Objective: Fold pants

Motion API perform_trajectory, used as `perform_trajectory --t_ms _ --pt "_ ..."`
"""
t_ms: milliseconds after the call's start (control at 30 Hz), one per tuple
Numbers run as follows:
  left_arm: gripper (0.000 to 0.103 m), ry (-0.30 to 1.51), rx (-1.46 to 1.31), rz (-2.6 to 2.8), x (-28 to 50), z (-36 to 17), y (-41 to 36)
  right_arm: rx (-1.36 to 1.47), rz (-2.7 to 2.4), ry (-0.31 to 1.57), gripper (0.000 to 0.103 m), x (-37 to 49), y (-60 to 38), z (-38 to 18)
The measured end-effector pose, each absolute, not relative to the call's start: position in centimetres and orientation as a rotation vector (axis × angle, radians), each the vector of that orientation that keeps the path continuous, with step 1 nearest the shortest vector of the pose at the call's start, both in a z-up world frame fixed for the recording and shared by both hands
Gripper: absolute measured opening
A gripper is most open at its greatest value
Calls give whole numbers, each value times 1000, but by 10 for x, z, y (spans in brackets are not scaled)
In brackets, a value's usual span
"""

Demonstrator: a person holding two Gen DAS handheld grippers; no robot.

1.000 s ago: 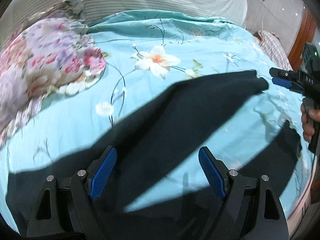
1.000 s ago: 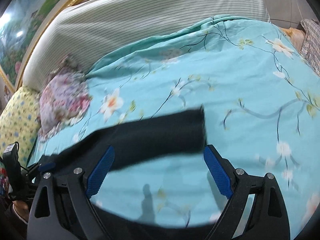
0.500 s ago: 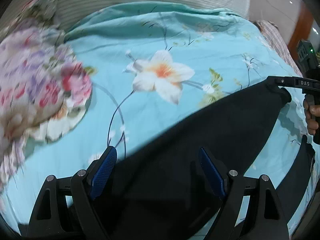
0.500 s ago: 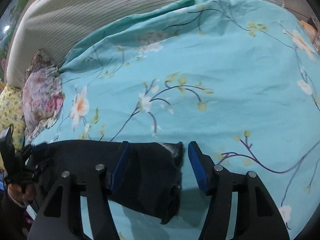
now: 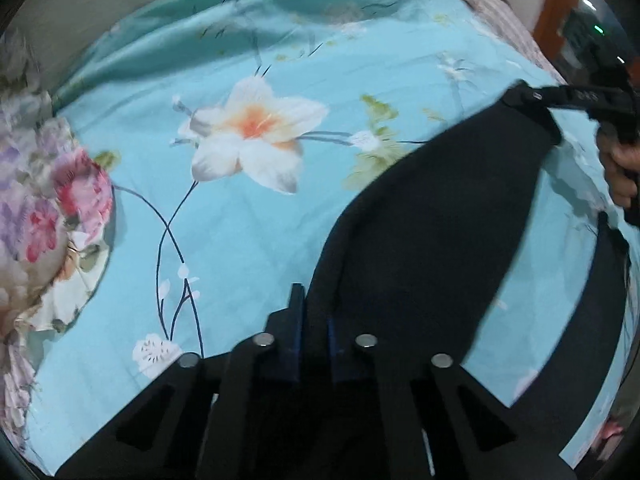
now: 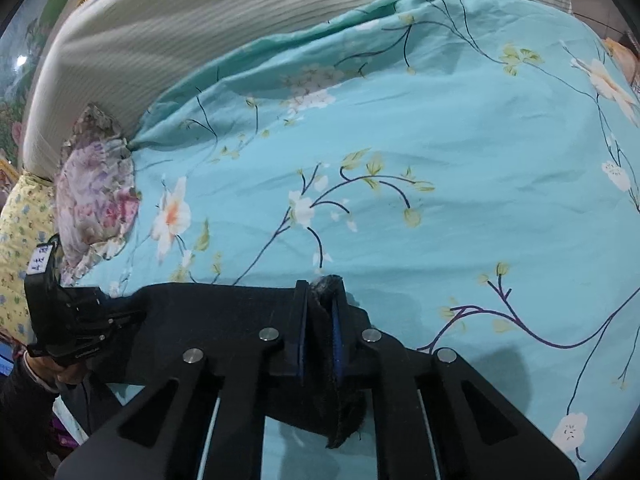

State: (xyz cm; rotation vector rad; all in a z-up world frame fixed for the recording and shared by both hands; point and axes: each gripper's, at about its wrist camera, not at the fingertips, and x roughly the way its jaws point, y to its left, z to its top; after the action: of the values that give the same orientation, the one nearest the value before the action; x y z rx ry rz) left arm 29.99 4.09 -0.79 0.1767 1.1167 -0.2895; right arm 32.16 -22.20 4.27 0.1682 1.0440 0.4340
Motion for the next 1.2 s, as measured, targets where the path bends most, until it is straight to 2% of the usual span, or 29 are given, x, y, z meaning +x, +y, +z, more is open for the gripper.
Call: perform_trajectory --t_ms 333,833,1200 --pt "4 1011 68 -395 196 42 27 163 529 932 9 283 -231 78" --pt "3 1013 -62 -397 115 34 12 164 659 907 9 175 -273 72" --pt "3 1024 -54 -421 74 26 -9 125 670 907 9 133 -289 70"
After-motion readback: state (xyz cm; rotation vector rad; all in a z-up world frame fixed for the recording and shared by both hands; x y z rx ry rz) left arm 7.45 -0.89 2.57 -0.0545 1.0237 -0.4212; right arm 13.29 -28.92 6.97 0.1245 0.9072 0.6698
